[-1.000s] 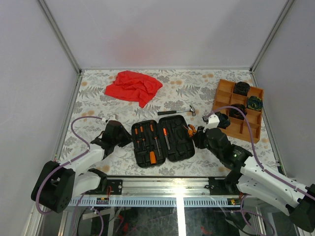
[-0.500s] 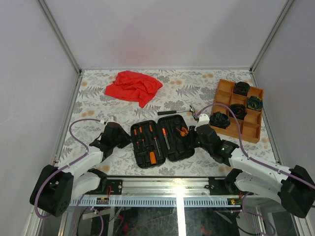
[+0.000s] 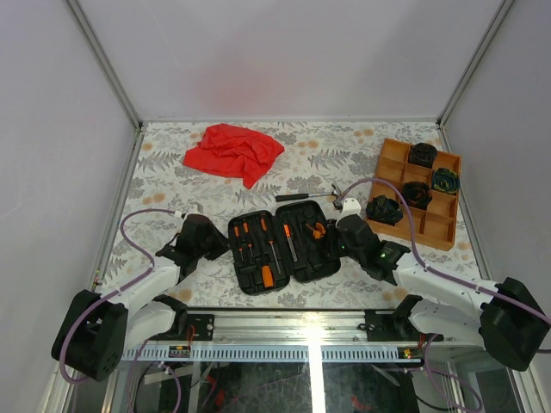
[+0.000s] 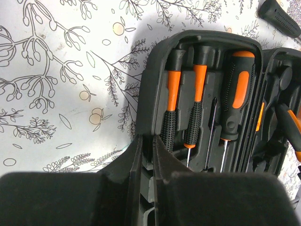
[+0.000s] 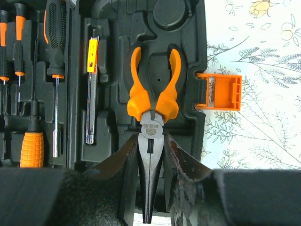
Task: Sort the tools into containers
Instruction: Place the pliers in the storage box.
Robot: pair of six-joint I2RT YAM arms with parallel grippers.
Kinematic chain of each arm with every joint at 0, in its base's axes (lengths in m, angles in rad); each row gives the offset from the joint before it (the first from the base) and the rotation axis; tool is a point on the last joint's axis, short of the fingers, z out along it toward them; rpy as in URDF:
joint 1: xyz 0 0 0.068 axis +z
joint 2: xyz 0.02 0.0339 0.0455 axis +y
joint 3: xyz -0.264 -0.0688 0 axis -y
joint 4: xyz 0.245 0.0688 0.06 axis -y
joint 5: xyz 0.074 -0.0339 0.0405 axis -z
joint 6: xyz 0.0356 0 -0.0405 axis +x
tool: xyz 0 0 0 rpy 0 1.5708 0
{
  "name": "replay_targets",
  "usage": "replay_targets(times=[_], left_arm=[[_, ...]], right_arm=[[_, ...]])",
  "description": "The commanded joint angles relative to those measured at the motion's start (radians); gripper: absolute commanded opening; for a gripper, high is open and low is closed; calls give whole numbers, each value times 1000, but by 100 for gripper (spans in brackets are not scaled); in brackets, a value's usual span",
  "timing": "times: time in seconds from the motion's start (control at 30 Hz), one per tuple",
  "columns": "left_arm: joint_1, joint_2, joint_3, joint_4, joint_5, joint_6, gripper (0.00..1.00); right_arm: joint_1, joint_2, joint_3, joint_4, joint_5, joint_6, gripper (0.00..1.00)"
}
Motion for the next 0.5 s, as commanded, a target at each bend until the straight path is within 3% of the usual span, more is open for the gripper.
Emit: replay_targets(times=[0.0, 0.47], left_arm=[[8, -14, -5, -7, 14, -30, 0], [8, 6, -1, -3, 12, -27, 0]], right_arm=[[5, 14, 48, -16, -1, 9, 2], [5, 51, 82, -116, -63, 17, 42]])
